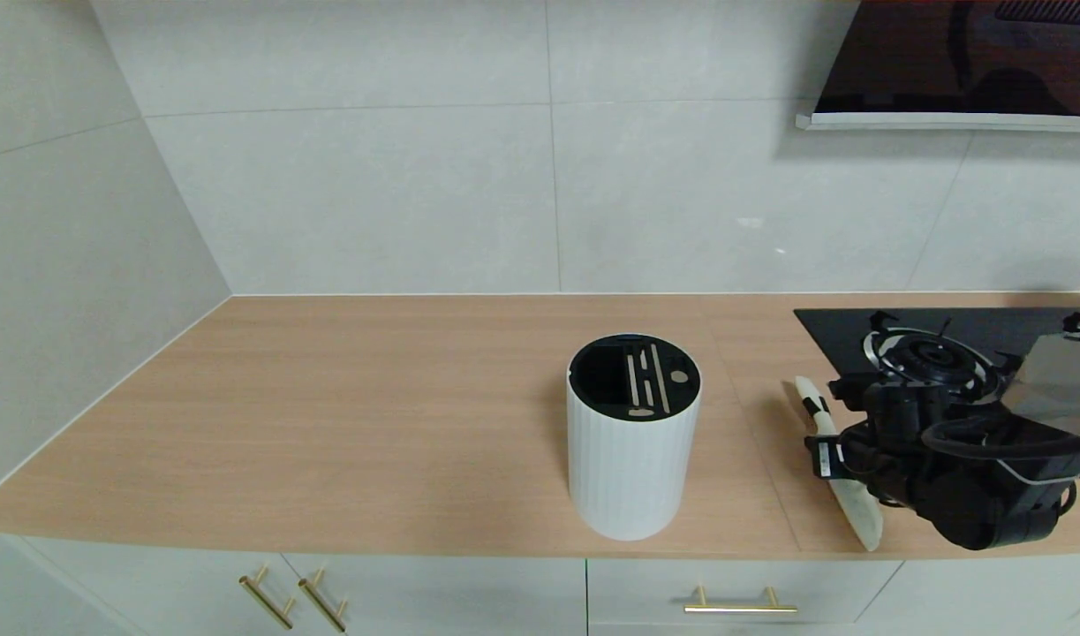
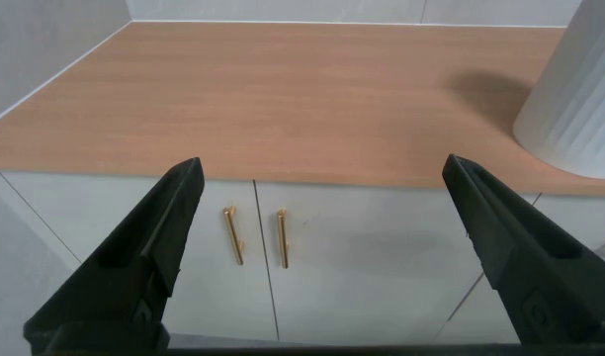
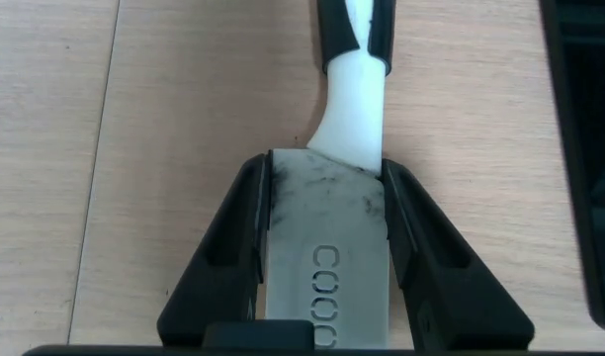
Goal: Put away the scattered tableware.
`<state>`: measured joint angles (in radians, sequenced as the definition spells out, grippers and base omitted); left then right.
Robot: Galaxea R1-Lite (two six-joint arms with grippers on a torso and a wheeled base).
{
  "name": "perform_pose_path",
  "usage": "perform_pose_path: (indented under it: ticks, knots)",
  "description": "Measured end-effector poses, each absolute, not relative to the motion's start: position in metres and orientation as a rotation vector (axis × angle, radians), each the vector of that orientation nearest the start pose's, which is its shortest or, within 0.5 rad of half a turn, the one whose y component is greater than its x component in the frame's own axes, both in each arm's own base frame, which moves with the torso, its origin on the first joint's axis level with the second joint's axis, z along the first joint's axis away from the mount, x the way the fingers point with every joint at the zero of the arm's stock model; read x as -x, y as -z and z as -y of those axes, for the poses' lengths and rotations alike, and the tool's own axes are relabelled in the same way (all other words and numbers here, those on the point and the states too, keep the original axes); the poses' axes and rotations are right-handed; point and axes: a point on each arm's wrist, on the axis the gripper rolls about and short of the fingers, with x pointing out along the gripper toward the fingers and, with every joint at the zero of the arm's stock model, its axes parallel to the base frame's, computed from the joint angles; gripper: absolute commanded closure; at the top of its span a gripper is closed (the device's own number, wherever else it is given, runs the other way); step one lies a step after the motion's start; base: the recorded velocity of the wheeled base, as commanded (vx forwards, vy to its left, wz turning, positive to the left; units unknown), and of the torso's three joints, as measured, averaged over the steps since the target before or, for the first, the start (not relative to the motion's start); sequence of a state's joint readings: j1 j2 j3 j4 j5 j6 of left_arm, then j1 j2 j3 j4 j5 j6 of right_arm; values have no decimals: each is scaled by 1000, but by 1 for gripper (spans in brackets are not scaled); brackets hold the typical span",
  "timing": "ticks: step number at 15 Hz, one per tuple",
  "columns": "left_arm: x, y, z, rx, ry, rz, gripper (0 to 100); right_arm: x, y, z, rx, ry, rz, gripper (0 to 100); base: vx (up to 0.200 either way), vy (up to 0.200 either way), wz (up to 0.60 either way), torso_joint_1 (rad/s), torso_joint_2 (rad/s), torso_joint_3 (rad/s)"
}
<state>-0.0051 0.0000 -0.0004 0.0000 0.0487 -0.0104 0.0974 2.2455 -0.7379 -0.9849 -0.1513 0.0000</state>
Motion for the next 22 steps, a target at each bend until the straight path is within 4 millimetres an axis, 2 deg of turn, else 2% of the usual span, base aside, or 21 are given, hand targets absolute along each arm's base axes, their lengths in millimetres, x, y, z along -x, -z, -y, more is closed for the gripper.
perform_pose_path:
  ticks: [3, 6, 9, 12, 15, 17, 19, 22]
  knots:
    - [23, -75, -1, 10, -44, 0, 0, -351, -42, -34, 59, 45, -457, 100, 0, 0, 0, 0, 0, 0]
    - [23, -77, -1, 14, -45, 11, 0, -331, -78, -40, 55, 20, -376, 100, 0, 0, 0, 0, 0, 0]
    - [29, -98, -1, 91, -29, 108, 0, -311, -112, -50, 47, -20, -283, 100, 0, 0, 0, 0, 0, 0]
    - [35, -121, 2, 93, 133, 104, 0, -293, -141, -61, 48, -66, -252, 100, 0, 0, 0, 0, 0, 0]
    - [26, -164, 5, 92, 323, 40, 0, -292, -179, -76, 43, -117, -201, 100, 0, 0, 0, 0, 0, 0]
    - [4, -194, 8, 74, 435, -44, 0, -293, -208, -90, 32, -160, -131, 100, 0, 0, 0, 0, 0, 0]
    - [-28, -209, 12, 23, 527, -138, 0, -291, -229, -111, 27, -224, -97, 100, 0, 0, 0, 0, 0, 0]
    - [-82, -229, 25, -6, 650, -181, 0, -279, -241, -137, 21, -310, -70, 100, 0, 0, 0, 0, 0, 0]
